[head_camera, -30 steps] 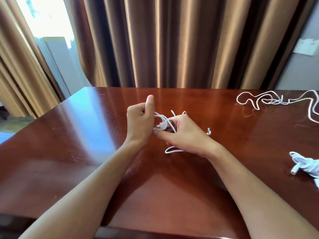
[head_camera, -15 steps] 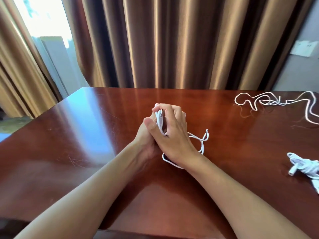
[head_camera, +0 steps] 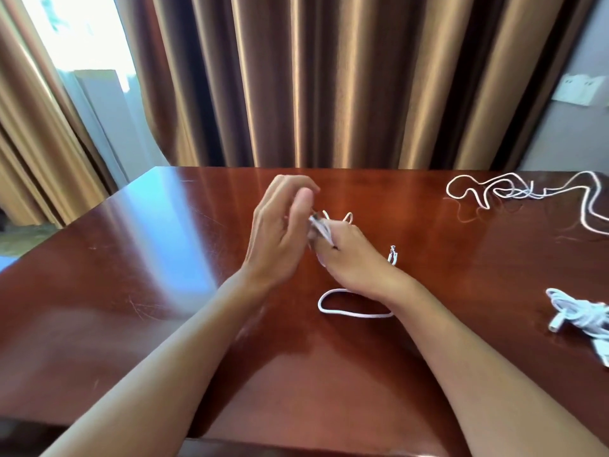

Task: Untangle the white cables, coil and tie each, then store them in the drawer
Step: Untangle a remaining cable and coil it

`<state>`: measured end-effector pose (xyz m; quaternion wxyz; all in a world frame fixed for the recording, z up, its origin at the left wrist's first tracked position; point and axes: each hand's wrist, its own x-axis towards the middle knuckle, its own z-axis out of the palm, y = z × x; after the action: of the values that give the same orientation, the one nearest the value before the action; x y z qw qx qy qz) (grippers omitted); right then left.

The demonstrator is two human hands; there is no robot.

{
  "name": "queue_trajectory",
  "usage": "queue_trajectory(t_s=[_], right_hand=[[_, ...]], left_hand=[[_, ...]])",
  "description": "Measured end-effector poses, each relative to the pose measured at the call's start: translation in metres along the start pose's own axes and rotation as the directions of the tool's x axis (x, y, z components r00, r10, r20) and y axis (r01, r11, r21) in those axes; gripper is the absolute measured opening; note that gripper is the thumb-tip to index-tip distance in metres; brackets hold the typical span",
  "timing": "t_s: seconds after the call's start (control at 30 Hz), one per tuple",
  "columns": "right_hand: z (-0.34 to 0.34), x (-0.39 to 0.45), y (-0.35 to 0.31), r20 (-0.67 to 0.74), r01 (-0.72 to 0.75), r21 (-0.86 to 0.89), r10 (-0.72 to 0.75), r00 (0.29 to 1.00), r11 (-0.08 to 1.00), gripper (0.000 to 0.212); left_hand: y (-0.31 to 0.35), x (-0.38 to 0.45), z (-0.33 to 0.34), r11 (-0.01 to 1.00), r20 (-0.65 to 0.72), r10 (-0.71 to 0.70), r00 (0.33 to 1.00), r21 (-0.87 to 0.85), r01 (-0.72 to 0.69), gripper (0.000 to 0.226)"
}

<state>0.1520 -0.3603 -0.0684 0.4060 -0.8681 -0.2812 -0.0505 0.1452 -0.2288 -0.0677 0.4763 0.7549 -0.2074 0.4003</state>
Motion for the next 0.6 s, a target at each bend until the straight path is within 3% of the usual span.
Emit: queue_trajectory(t_s=[0.03, 0.1, 0.2, 0.3, 0.47, 0.6], right_hand=[[0.000, -0.002, 0.001, 0.070, -0.005, 0.058, 0.001, 0.998, 0.998, 0.034], [0.002, -0.005, 0.001, 0.169, -0.064, 0.120, 0.043, 0.985, 0.991, 0.025], [0.006, -0.004, 0.003, 0.144, -0.044, 0.125, 0.026, 0.989, 0.991, 0.011], [0.006, -0.002, 0.001, 0.135, -0.030, 0.222, -0.001, 0.991, 0.974, 0.014], [0.006, -0.003, 0.001, 0.150, -0.039, 0.353, -0.016, 0.989, 0.935, 0.015], [0.001, -0.005, -0.001, 0.084, -0.017, 0.354, -0.014, 0.996, 0.935, 0.020]], left_hand=[[-0.002, 0.000, -0.003, 0.990, 0.087, 0.123, 0.989, 0.052, -0.127, 0.030], [-0.003, -0.003, -0.003, 0.970, 0.188, 0.191, 0.963, 0.115, -0.214, 0.040], [-0.005, -0.005, -0.001, 0.963, 0.095, 0.178, 0.979, 0.187, -0.193, 0.044], [-0.010, -0.002, -0.003, 0.962, -0.004, 0.146, 0.989, 0.233, -0.141, 0.050], [-0.012, 0.000, -0.004, 0.969, -0.054, 0.085, 0.995, 0.239, -0.070, 0.056], [-0.013, 0.003, -0.002, 0.969, -0.190, -0.136, 0.972, 0.180, 0.171, 0.061]])
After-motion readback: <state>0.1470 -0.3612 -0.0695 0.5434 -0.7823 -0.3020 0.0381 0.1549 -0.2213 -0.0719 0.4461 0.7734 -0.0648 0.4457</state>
